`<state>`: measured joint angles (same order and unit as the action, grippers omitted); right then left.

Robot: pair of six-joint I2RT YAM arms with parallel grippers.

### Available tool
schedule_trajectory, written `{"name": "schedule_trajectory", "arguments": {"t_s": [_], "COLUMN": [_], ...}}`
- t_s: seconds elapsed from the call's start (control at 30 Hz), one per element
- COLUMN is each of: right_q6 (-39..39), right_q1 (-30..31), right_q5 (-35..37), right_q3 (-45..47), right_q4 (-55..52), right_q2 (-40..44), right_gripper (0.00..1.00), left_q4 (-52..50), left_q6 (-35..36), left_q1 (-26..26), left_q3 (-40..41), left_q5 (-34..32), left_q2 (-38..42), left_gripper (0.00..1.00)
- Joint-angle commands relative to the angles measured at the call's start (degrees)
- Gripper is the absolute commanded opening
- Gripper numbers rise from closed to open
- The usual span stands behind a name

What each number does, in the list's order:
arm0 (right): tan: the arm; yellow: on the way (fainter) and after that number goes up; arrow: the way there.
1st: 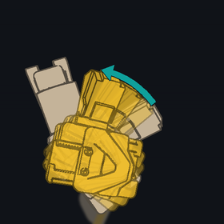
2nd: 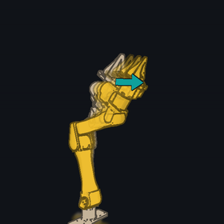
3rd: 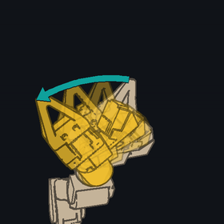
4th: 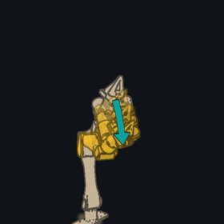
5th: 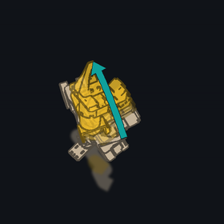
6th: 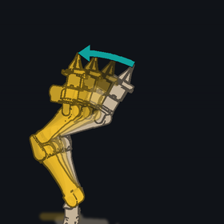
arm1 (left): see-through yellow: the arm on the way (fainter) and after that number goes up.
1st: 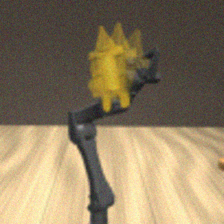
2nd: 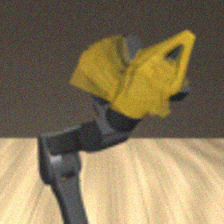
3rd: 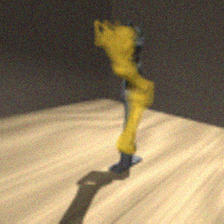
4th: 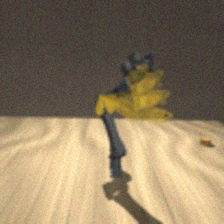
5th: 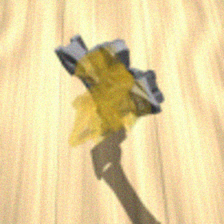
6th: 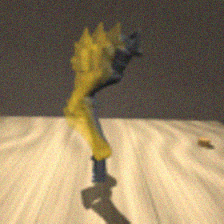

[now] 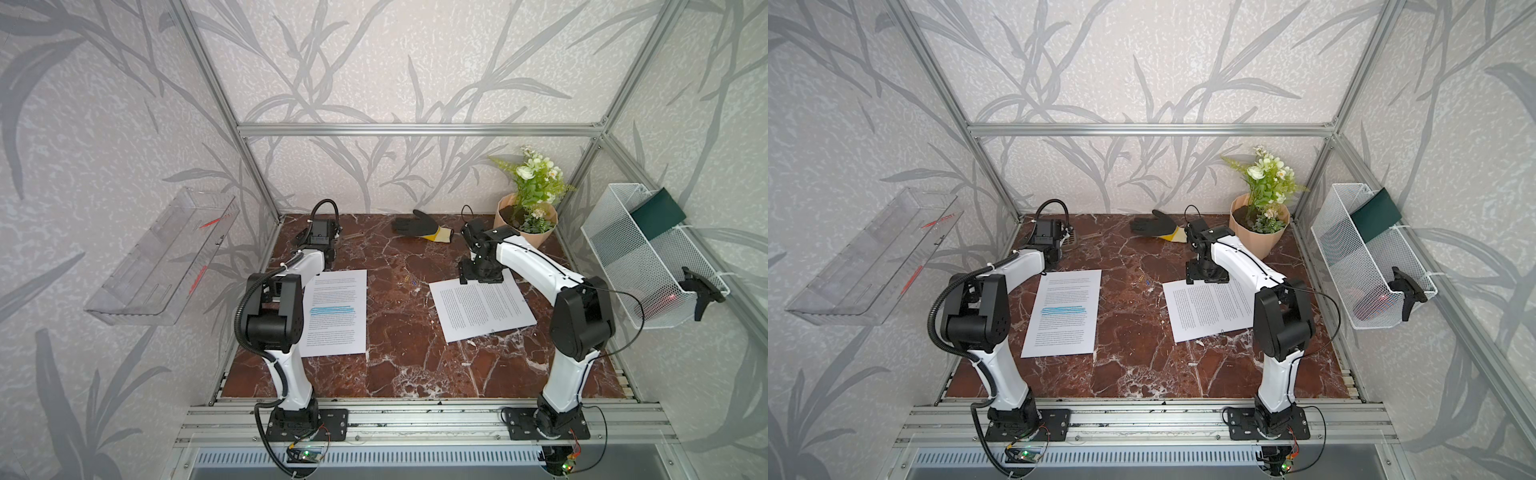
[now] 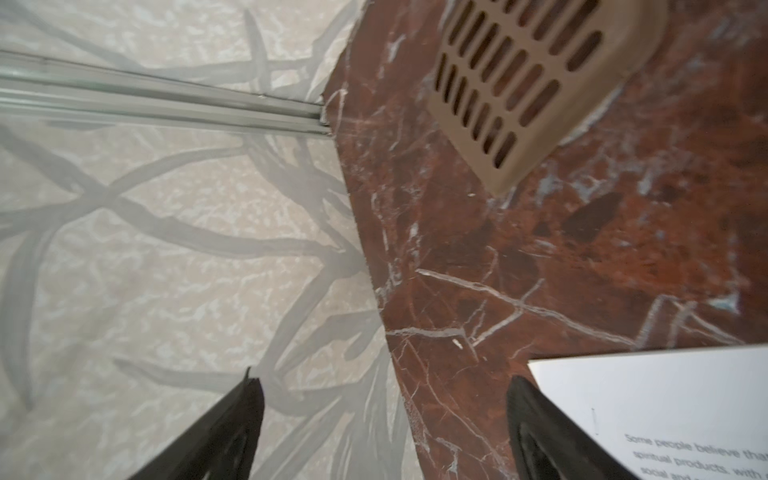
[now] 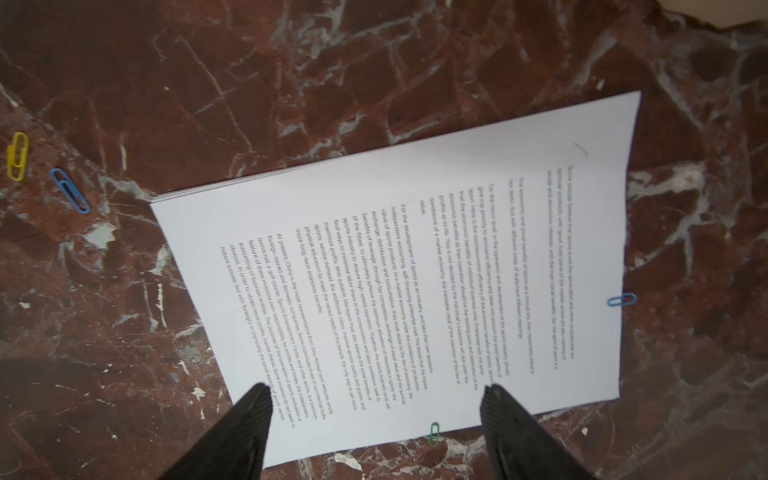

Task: Unclip the paperclips from the documents
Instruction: Place the document at the center of the board, then pick up the document from the center of the board.

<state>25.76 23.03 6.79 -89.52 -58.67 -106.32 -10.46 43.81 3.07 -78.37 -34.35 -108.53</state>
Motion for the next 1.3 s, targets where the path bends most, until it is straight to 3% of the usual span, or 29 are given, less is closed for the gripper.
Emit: {"name": "schedule_trajectory", "arguments": {"t_s": [0.0,0.03,0.1,0.13,0.27,0.37,0.47,0.67,0.8,0.9,1.27], "right_q6": [6.4,8.1,11.3,14.1,21.2,23.7,23.0,25.5,26.7,26.9,33.3], "right_q1": [-1.6,-2.4,-4.1,-4.9,-7.6,-9.6,-10.1,-13.7,-14.1,-14.6,-17.5], "right_q5": [2.7,2.3,1.0,0.3,-4.9,-13.0,-15.9,-13.6,-11.7,-12.1,-20.2], "right_q3": [4.9,6.9,10.6,12.5,21.3,29.6,35.5,39.3,41.5,43.7,54.6], "right_q4": [-2.1,-1.1,0.9,1.7,7.4,17.2,24.7,21.8,19.0,19.6,36.5], "right_q2": [6.3,7.9,10.9,12.0,16.7,20.1,22.8,27.0,29.5,30.3,31.6], "right_gripper": [0.82,0.82,0.82,0.82,0.82,0.82,0.82,0.82,0.81,0.82,0.81], "left_q4": [-17.9,-24.8,-32.1,-32.4,-30.3,-27.4,-24.0,-17.9,-13.4,-11.2,-14.8], "left_q6": [-19.8,-28.8,-36.0,-39.7,-49.9,-55.6,-55.9,-55.8,-49.2,-48.9,-45.5], "left_q1": [3.9,5.4,7.3,9.1,16.7,20.4,24.4,29.4,32.4,33.1,36.7], "left_q3": [-15.0,-20.4,-26.3,-27.4,-31.8,-34.7,-35.3,-34.6,-32.1,-32.6,-37.3], "left_q5": [3.2,7.2,26.2,32.2,48.7,58.7,60.7,63.1,61.2,62.9,58.8], "left_q2": [3.8,3.9,4.2,4.4,0.3,-5.3,-9.1,-16.4,-20.5,-24.0,-31.3], "left_gripper": [0.96,0.99,0.99,0.99,0.99,0.99,0.99,0.99,0.99,0.99,0.99]}}
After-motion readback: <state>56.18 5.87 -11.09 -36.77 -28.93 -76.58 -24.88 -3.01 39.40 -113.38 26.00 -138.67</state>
